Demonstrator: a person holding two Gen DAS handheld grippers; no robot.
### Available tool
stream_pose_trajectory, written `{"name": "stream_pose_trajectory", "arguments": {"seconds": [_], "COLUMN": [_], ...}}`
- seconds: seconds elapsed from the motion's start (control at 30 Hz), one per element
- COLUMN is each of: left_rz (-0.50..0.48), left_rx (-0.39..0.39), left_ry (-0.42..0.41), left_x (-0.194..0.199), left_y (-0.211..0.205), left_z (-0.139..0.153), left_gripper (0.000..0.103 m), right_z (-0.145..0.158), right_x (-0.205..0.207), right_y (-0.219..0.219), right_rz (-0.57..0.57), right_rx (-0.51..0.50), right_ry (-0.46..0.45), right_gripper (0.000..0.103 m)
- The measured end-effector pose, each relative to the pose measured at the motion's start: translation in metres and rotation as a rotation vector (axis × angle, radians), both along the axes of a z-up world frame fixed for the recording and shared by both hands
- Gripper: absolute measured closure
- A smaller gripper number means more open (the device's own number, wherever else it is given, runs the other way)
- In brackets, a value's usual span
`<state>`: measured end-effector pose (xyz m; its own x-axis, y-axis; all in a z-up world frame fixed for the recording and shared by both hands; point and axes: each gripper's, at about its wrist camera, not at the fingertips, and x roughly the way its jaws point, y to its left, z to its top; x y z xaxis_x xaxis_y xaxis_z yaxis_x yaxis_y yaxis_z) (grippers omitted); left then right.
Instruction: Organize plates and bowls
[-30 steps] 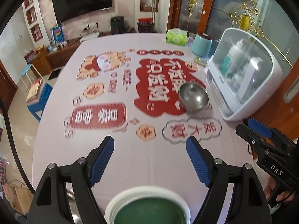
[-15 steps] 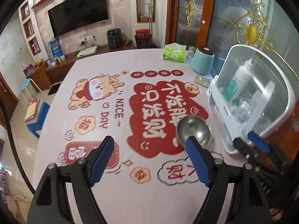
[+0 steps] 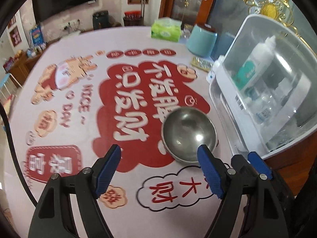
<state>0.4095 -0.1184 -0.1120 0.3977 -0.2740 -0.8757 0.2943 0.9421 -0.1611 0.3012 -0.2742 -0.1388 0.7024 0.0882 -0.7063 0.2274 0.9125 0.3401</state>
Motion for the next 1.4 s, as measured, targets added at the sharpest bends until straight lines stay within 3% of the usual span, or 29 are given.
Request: {"name": "stream_pose_trajectory", "arguments": {"seconds": [0.3, 0.6, 0.9, 1.1, 1.17, 1.3, 1.4], "left_rz": [0.01, 0.007, 0.05, 0.07, 0.069, 0.059, 0.054], "left_rx": [-0.042, -0.055, -0.102, -0.109, -0.121, -0.118, -0.113], "left_ry": [0.083, 0.154, 0.233, 0.269, 0.28, 0.309, 0.304], "left_x": [0.016, 0.024, 0.024, 0.018, 0.016, 0.011, 0.006], "left_y": [-0.011, -0.014, -0.013, -0.009, -0.007, -0.008, -0.01], "left_z": [-0.049, -0.074, -0.092, -0.101, -0.103, -0.108, -0.108], "left_gripper": [0.025, 0.028, 0.043, 0.063, 0.079, 0.089, 0.089], "right_z": [-0.032, -0.056, -0.062, -0.07, -0.073, -0.074, -0.074], "right_x": [0.016, 0.022, 0.027, 0.029, 0.03, 0.031, 0.029], "right_y": [0.0, -0.004, -0.004, 0.002, 0.005, 0.003, 0.001], "right_rz": [0.0, -0.011, 0.01, 0.039, 0.05, 0.057, 0.061], "right_rx": [0.042, 0.058, 0.064, 0.097, 0.102, 0.116, 0.118], "right_ry": [0.044, 0.088, 0.09, 0.128, 0.142, 0.153, 0.156], "right_gripper": [0.045, 0.045, 0.047, 0.065, 0.069, 0.085, 0.089]}}
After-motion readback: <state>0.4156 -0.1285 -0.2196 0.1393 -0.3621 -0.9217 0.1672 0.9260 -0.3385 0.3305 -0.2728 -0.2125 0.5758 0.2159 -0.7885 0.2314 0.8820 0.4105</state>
